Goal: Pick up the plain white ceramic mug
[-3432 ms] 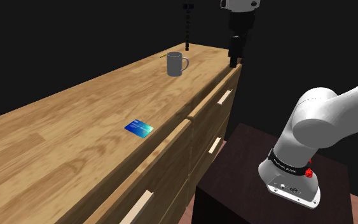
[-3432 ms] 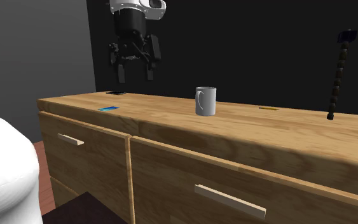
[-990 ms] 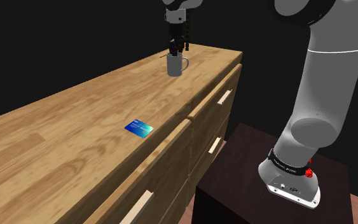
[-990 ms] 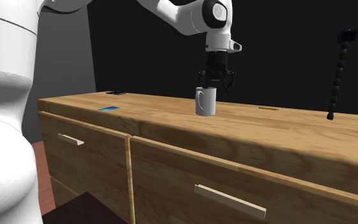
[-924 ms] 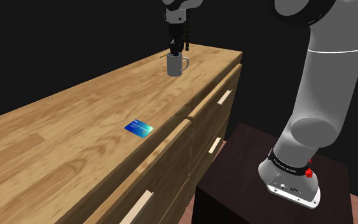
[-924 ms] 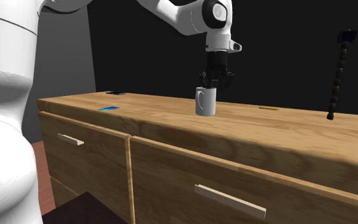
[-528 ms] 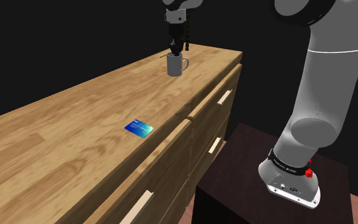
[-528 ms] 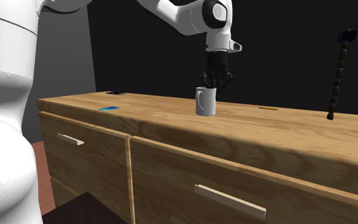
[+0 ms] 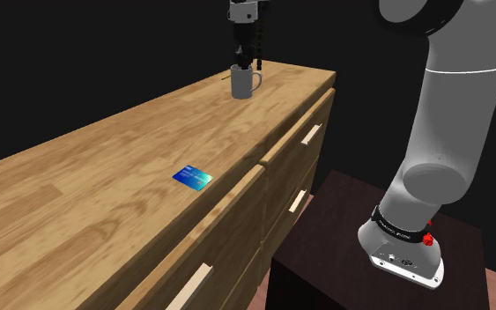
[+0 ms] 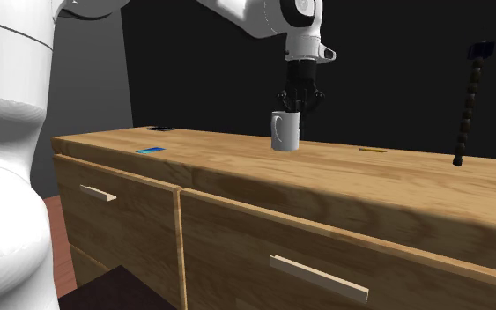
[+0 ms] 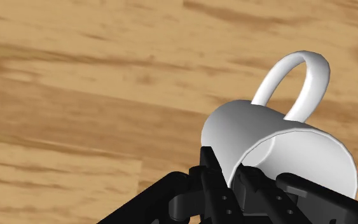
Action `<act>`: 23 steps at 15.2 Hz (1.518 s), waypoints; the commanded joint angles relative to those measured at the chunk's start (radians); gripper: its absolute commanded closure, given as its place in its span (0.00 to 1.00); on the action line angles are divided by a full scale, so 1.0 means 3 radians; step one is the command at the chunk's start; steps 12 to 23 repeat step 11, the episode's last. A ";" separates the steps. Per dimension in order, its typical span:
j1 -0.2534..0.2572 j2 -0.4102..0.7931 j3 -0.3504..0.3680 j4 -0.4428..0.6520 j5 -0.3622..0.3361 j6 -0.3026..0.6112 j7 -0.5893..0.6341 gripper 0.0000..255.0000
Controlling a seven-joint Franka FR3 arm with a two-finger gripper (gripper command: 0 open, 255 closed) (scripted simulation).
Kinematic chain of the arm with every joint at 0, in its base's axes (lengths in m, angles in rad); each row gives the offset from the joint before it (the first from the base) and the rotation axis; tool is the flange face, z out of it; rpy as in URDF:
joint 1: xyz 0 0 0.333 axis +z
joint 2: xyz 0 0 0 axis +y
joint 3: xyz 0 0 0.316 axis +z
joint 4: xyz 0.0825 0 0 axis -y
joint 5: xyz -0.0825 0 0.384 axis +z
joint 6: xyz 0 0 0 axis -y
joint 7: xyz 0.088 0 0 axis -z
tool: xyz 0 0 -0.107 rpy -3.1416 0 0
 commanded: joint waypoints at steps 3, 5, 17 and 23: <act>-0.0004 0.0023 -0.0002 0.0201 0.0003 -0.0180 -0.0003 1.00; -0.0007 0.0043 -0.0002 0.0320 0.0005 -0.0278 -0.0005 1.00; -0.0014 0.0101 -0.0004 0.0591 0.0011 -0.0492 -0.0010 1.00; -0.0014 0.0101 -0.0004 0.0591 0.0011 -0.0492 -0.0010 1.00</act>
